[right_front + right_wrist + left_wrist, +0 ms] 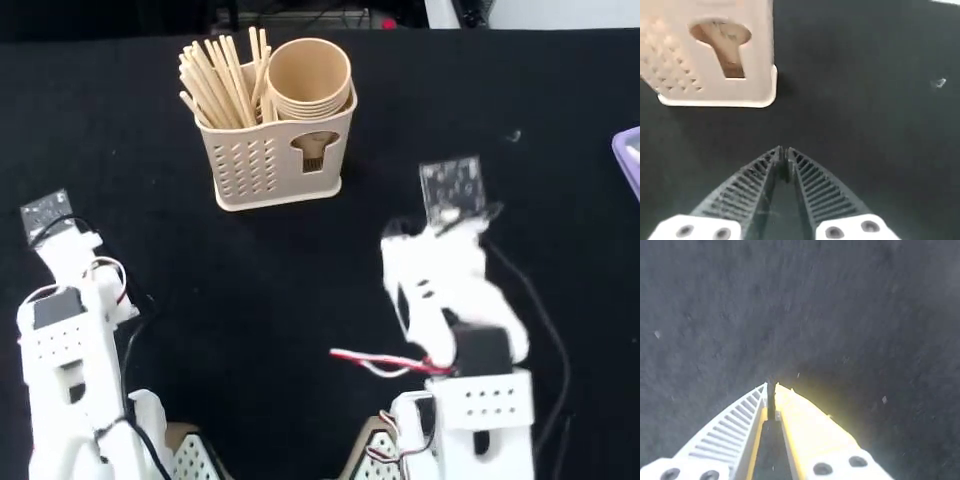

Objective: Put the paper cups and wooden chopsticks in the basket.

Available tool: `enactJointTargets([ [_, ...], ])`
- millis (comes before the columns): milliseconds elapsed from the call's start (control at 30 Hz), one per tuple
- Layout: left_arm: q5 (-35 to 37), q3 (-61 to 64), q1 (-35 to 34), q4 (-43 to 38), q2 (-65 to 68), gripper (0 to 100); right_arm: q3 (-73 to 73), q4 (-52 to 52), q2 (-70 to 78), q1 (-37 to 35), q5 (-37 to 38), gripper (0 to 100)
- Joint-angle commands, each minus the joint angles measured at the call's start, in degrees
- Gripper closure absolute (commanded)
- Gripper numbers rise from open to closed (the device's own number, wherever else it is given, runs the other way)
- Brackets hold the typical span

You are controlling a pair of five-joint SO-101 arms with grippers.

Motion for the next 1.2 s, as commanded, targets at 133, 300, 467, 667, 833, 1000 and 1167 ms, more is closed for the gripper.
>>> enactJointTargets([
  [133,-0.5,8.0,0.7,0.4,-23.2,97,15.3,1.5,-21.9,0.8,-0.4,98.3],
  [300,-6.4,18.2,6.7,3.6,-42.1,97,26.0,5.3,-36.7,0.9,-7.3,98.3],
  [467,-9.8,22.5,16.9,13.8,-52.3,97,33.3,-0.2,-34.2,0.9,-12.4,98.3],
  [667,-9.8,25.3,18.5,18.1,-50.4,97,33.7,8.6,-32.7,0.5,-10.5,98.4],
  [833,-9.7,31.9,19.0,16.9,-51.9,97,33.7,15.4,-32.8,0.6,-10.5,98.5],
  [1000,-9.4,32.5,18.9,16.9,-51.8,97,33.7,16.2,-33.1,0.6,-10.6,98.5],
  [1167,-9.4,32.5,18.7,16.9,-51.8,97,33.7,16.2,-33.1,0.6,-10.6,98.5],
])
